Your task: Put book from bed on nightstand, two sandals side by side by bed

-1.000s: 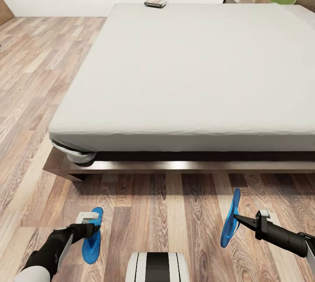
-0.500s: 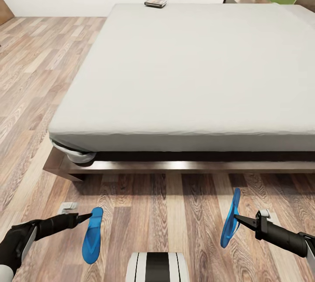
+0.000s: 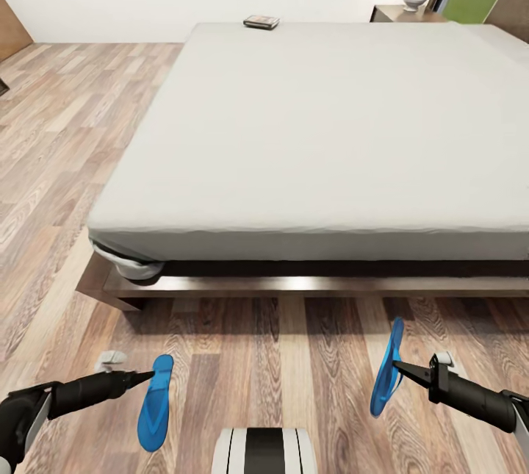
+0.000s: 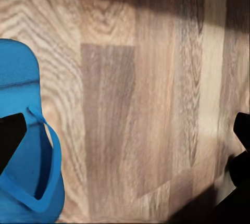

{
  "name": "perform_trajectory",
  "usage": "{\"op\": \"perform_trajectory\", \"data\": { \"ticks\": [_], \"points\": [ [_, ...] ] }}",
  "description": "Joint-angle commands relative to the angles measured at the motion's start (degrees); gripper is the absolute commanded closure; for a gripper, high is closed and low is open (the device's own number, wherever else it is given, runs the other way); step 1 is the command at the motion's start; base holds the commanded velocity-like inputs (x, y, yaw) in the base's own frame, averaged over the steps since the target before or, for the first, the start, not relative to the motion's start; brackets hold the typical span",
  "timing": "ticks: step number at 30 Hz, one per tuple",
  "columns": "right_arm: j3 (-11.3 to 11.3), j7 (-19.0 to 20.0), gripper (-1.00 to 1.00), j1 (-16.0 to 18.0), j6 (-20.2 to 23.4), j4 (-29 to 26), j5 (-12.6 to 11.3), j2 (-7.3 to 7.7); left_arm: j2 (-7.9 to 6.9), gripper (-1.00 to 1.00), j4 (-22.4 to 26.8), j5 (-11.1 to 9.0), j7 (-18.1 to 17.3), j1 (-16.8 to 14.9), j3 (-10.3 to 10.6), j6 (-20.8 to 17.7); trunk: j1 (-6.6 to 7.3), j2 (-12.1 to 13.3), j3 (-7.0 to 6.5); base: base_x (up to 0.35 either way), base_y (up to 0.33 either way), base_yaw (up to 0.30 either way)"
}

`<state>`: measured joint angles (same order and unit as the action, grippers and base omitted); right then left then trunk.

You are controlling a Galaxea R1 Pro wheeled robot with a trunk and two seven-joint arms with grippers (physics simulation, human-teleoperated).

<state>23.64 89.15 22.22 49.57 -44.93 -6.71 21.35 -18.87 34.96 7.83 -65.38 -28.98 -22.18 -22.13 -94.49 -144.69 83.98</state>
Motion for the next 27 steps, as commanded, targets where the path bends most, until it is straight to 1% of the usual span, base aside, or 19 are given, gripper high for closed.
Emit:
{"op": "perform_trajectory", "data": {
  "ticks": [1,2,3,4,7,13,15,16,17,18,19,21,23,26,27],
  "points": [
    [0.01,0.23,1.0,0.01,0.71,0.02,-0.06,0.01,0.03,-1.0,-2.16,0.53,-0.76,0.02,-0.88,0.03,0.03,0.0,-0.2,0.0,0.0,0.0],
    [-0.01,0.19,1.0,0.01,0.69,0.02,-0.06,-0.01,0.0,-1.0,-4.54,0.57,-1.04,0.08,-1.73,1.55,0.06,0.01,-0.42,0.0,0.0,0.0],
    [-0.08,0.13,1.0,0.01,0.65,0.02,-0.02,-0.04,0.03,-1.0,-5.81,0.59,-1.22,0.12,-2.48,3.18,0.06,0.01,-0.42,0.0,0.0,0.0],
    [-0.11,0.11,1.0,0.01,0.64,0.04,0.0,-0.06,0.06,-1.0,-6.37,0.59,-1.27,0.13,-2.87,3.94,0.06,0.01,-0.42,0.0,0.0,0.0],
    [-0.17,0.12,1.0,0.01,0.58,0.08,0.02,-0.07,0.24,-1.0,-7.21,0.63,-1.25,0.14,-3.44,5.03,0.06,0.01,-0.42,0.0,0.0,0.0],
    [-0.39,-0.13,1.0,0.01,0.1,0.48,0.3,0.0,0.4,-1.0,-7.58,0.69,-1.24,0.15,-3.62,5.4,0.06,0.01,-0.42,0.0,0.0,0.0],
    [-0.42,-0.41,1.0,0.01,-0.06,0.44,0.89,-0.01,0.41,-1.0,-7.59,0.69,-1.26,0.15,-3.65,5.42,0.06,0.01,-0.42,0.0,0.0,0.0],
    [-0.42,-0.91,1.0,0.01,-0.12,0.27,2.29,-0.09,0.41,-1.0,-7.6,0.69,-1.29,0.15,-3.66,5.44,0.06,0.01,-0.42,0.0,0.0,0.0],
    [-0.43,-1.19,1.0,0.01,-0.13,0.19,3.03,-0.1,0.41,-1.0,-7.58,0.69,-1.31,0.15,-3.66,5.44,0.06,0.01,-0.42,0.0,0.0,0.0],
    [-0.39,-2.4,1.0,0.01,-0.15,-0.12,5.97,-0.13,0.41,-1.0,-7.61,0.68,-1.36,0.15,-3.66,5.48,0.06,0.01,-0.42,0.0,0.0,0.0],
    [-0.32,-4.17,1.0,0.01,-0.14,-0.9,9.52,-0.15,0.41,-1.0,-7.62,0.68,-1.39,0.15,-3.66,5.5,0.06,0.01,-0.42,0.0,0.0,0.0],
    [-0.29,-7.02,1.0,0.01,-0.11,-3.36,13.99,-0.16,0.42,-1.0,-7.62,0.67,-1.4,0.15,-3.66,5.51,0.06,0.01,-0.42,0.0,0.0,0.0],
    [-0.33,-14.24,1.0,0.01,0.29,-10.02,21.43,-0.37,0.42,-1.0,-7.63,0.67,-1.41,0.15,-3.65,5.52,0.06,0.01,-0.42,0.0,0.0,0.0],
    [-0.32,-18.42,1.0,0.01,0.54,-11.95,25.82,-0.42,0.42,-1.0,-7.63,0.66,-1.41,0.15,-3.64,5.52,0.06,0.01,-0.42,0.0,0.0,0.0],
    [-0.33,-19.54,1.0,0.01,0.58,-12.2,26.88,-0.46,0.42,-1.0,-7.63,0.66,-1.41,0.15,-3.62,5.52,0.06,0.01,-0.42,0.0,0.0,0.0]
  ]
}}
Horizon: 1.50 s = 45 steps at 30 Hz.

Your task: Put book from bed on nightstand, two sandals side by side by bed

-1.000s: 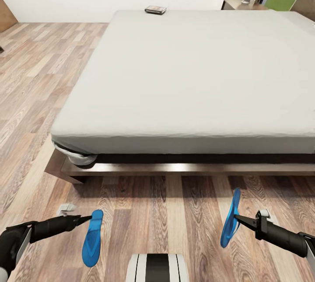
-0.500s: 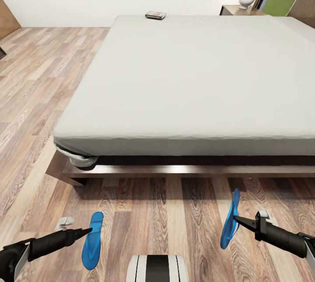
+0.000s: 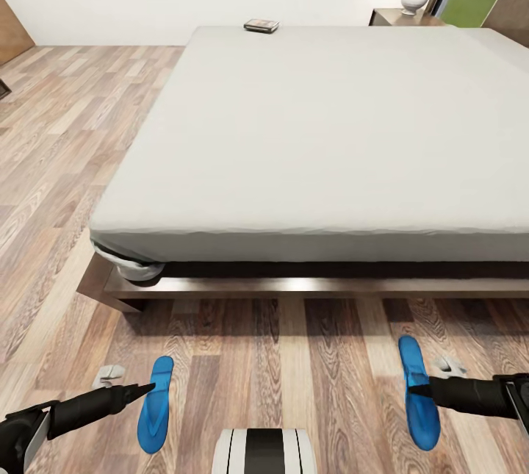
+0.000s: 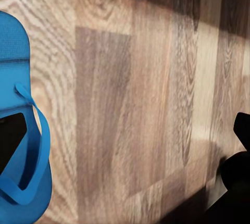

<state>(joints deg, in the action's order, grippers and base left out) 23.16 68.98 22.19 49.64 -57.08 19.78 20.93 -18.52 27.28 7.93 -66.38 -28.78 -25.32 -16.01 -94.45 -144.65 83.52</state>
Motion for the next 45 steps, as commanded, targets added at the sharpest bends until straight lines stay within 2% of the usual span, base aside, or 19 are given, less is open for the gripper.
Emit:
{"op": "perform_trajectory", "data": {
  "ticks": [1,6,12,16,19,27,45],
  "points": [
    [0.14,-0.37,1.0,0.05,0.53,-0.15,0.98,-0.06,0.06,-1.0,0.06,0.55,-0.42,-0.05,-0.46,-0.6,0.01,-0.02,0.04,0.0,0.0,0.0],
    [0.13,-9.85,1.0,0.05,0.62,-0.25,2.64,-0.16,0.06,-1.0,0.06,0.56,-0.42,-0.05,-0.44,-0.6,0.01,-0.02,0.04,0.0,0.0,0.0],
    [0.13,-11.85,1.0,0.05,0.61,0.15,2.8,-0.18,0.06,-1.0,0.06,0.56,-0.42,-0.05,-0.43,-0.6,0.01,-0.02,0.04,0.0,0.0,0.0],
    [0.06,-17.11,1.0,0.05,0.1,1.94,2.72,-0.19,0.06,-1.0,0.06,0.58,-0.42,-0.05,-0.43,-0.6,0.01,-0.02,0.04,0.0,0.0,0.0],
    [0.05,-19.23,1.0,0.09,-0.15,5.56,2.69,-0.19,0.06,-1.0,0.06,0.59,-0.38,-0.05,-0.43,-0.6,0.01,-0.02,0.04,0.0,0.0,0.0],
    [0.04,-20.01,1.0,0.14,-0.33,7.4,2.5,-0.19,0.06,-1.0,0.06,0.59,-0.33,-0.05,-0.43,-0.6,0.01,-0.02,0.04,0.0,0.063,0.0],
    [0.13,-20.03,1.0,0.1,-2.7,7.43,2.37,-0.19,0.15,-1.0,0.06,0.59,-0.3,-0.05,-0.43,-0.6,0.01,-0.02,0.04,0.0,0.274,0.0]
  ]
}}
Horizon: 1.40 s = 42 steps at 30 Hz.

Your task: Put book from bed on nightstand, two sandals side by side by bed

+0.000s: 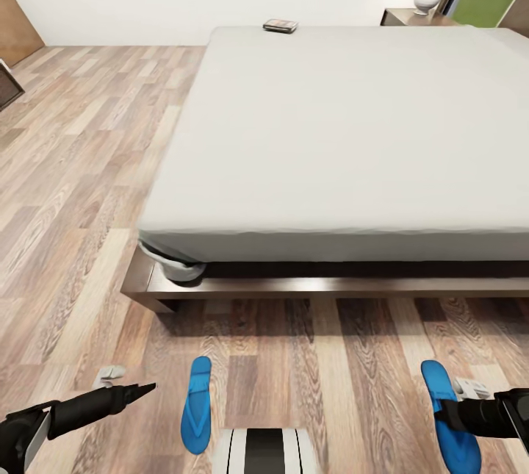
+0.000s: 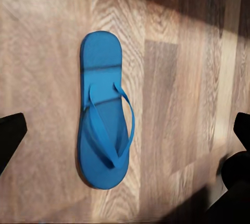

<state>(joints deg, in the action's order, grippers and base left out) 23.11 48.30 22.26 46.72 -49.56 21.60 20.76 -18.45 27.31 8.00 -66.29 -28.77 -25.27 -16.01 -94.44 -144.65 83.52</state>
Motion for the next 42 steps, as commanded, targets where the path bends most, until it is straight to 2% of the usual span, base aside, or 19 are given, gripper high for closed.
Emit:
{"op": "perform_trajectory", "data": {
  "ticks": [1,6,7,8,11,15,18,21,26,27,29,30,32,36,42],
  "points": [
    [0.18,0.66,1.0,0.04,0.22,-0.07,0.55,-0.02,0.07,-1.0,0.02,0.53,-0.41,-0.06,-0.48,-0.6,0.01,-0.02,0.04,0.0,0.282,0.0],
    [0.15,0.57,1.0,0.04,0.08,-0.09,0.65,-0.19,0.08,-1.0,0.02,0.53,-0.42,-0.06,-0.48,-0.6,0.01,-0.02,0.04,0.0,0.282,0.0],
    [0.16,-0.13,1.0,0.04,0.06,-0.09,0.72,-0.95,0.08,-1.0,0.02,0.53,-0.39,-0.06,-0.48,-0.6,0.01,-0.02,0.04,0.0,0.282,0.0],
    [0.17,-2.15,1.0,0.02,0.03,-0.09,0.76,-1.85,0.08,-1.0,0.02,0.53,-0.41,-0.06,-0.44,-0.6,0.01,-0.02,0.04,0.0,0.282,0.0],
    [0.17,-8.38,1.0,0.01,-0.74,-0.05,0.7,-2.7,0.08,-1.0,0.02,0.53,-0.41,-0.06,-0.4,-0.6,0.01,-0.02,0.04,0.0,0.282,0.0],
    [0.12,-15.12,1.0,0.06,-7.93,0.38,0.57,-3.22,0.1,-1.0,0.02,0.53,-0.42,-0.06,-0.39,-0.6,0.01,-0.02,0.04,0.0,0.282,0.0],
    [0.09,-21.95,1.0,0.06,-10.85,0.59,0.52,-3.47,0.44,-1.0,0.02,0.53,-0.4,-0.06,-0.39,-0.6,0.01,-0.02,0.04,0.0,0.282,0.0],
    [0.12,-23.49,1.0,0.07,-11.31,1.28,0.47,-3.52,0.76,-1.0,0.02,0.58,-0.36,-0.06,-0.39,-0.6,0.01,-0.02,0.04,0.0,0.282,0.0],
    [0.19,-23.54,1.0,0.07,-11.5,1.8,-0.47,-3.39,0.94,-1.0,0.02,0.61,-0.34,-0.06,-0.39,-0.6,0.01,-0.02,0.04,0.0,0.282,0.0],
    [0.19,-23.14,1.0,0.03,-11.49,1.83,-1.61,-3.38,0.95,-1.0,0.02,0.61,-0.34,-0.06,-0.39,-0.6,0.01,-0.02,0.04,0.0,0.282,0.0],
    [0.18,-19.31,1.0,0.01,-11.48,1.85,-6.61,-3.36,0.95,-1.0,0.01,0.62,-0.34,-0.06,-0.39,-0.6,0.01,-0.02,0.04,0.0,0.282,0.0],
    [0.18,-15.83,1.0,0.03,-11.48,1.87,-9.68,-3.36,0.96,-1.0,0.0,0.62,-0.34,-0.06,-0.39,-0.6,0.01,-0.02,0.04,0.0,0.282,0.0],
    [0.18,-12.35,1.0,0.0,-11.45,1.9,-12.05,-3.36,0.96,-1.0,-0.14,0.62,-0.34,-0.06,-0.39,-0.6,0.01,-0.02,0.04,0.0,0.282,0.0],
    [0.18,-10.25,1.0,0.05,-11.51,2.71,-13.33,-3.36,0.96,-1.0,-1.51,0.74,-0.26,-0.06,-0.39,-0.6,0.01,-0.02,0.04,0.0,0.282,0.0],
    [0.18,-10.4,1.0,0.06,-11.6,5.82,-13.3,-3.39,0.96,-1.0,-1.8,0.74,-0.25,-0.06,-0.39,-0.6,0.01,-0.02,0.04,0.0,0.282,0.0]
  ]
}}
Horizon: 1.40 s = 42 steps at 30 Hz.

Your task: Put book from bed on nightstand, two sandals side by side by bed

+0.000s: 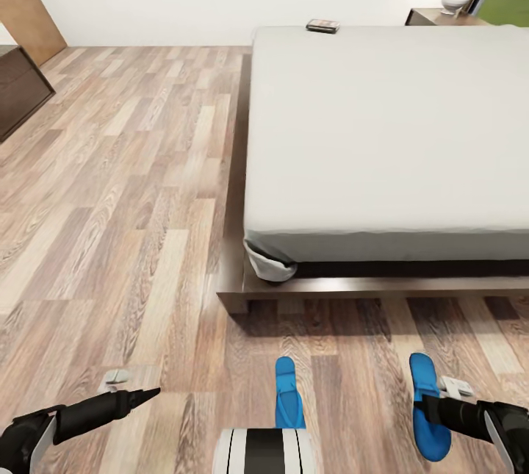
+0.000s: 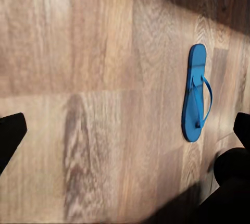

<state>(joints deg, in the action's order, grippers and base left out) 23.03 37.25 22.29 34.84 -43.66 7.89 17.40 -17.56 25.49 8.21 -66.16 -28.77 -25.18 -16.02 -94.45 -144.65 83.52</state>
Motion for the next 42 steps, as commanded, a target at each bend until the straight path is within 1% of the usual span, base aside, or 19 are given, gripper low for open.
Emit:
{"op": "perform_trajectory", "data": {
  "ticks": [1,3,4,6,7,8,9,12,18,42],
  "points": [
    [0.26,0.55,1.0,0.04,0.22,0.33,0.48,-0.02,0.07,-1.0,0.01,0.51,-0.38,-0.06,-0.48,-0.59,0.01,-0.02,0.04,0.0,0.282,0.0],
    [0.25,0.04,1.0,0.04,0.08,0.59,0.58,-0.04,0.07,-1.0,0.0,0.55,-0.38,-0.06,-0.48,-0.58,0.01,-0.02,0.04,0.0,0.282,0.0],
    [0.22,-0.91,1.0,0.04,-0.24,0.65,0.78,-0.05,0.07,-1.0,0.0,0.55,-0.38,-0.06,-0.48,-0.57,0.01,-0.02,0.04,0.0,0.282,0.0],
    [0.19,-4.79,1.0,0.04,-1.94,0.72,1.61,-0.06,0.07,-1.0,0.0,0.55,-0.38,-0.06,-0.48,-0.54,0.01,-0.02,0.04,0.0,0.282,0.0],
    [0.17,-8.22,1.0,0.04,-3.92,0.77,2.3,-0.05,0.07,-1.0,0.0,0.53,-0.38,-0.06,-0.5,-0.55,0.01,-0.02,0.04,0.0,0.282,0.0],
    [0.18,-9.93,1.0,0.04,-5.12,0.8,2.57,-0.07,0.07,-1.0,0.0,0.55,-0.38,-0.06,-0.49,-0.56,0.01,-0.02,0.04,0.0,0.282,0.0],
    [0.16,-11.03,1.0,0.04,-5.93,0.82,2.73,-0.07,0.07,-1.0,0.0,0.55,-0.38,-0.06,-0.49,-0.56,0.01,-0.02,0.04,0.0,0.282,0.0],
    [0.17,-12.35,1.0,0.04,-6.92,0.84,2.91,-0.03,0.07,-1.0,0.0,0.57,-0.38,-0.06,-0.48,-0.55,0.01,-0.02,0.04,0.0,0.282,0.0],
    [0.14,-12.95,1.0,0.01,-7.37,0.84,3.02,-0.05,0.07,-1.0,0.0,0.57,-0.38,-0.06,-0.48,-0.53,0.01,-0.02,0.04,0.0,0.282,0.0],
    [0.09,-12.99,1.0,0.03,-7.42,0.85,3.06,-0.09,0.07,-1.0,-0.04,0.57,-0.38,-0.06,-0.42,-0.52,0.01,-0.02,0.04,0.0,0.282,0.0]
  ]
}}
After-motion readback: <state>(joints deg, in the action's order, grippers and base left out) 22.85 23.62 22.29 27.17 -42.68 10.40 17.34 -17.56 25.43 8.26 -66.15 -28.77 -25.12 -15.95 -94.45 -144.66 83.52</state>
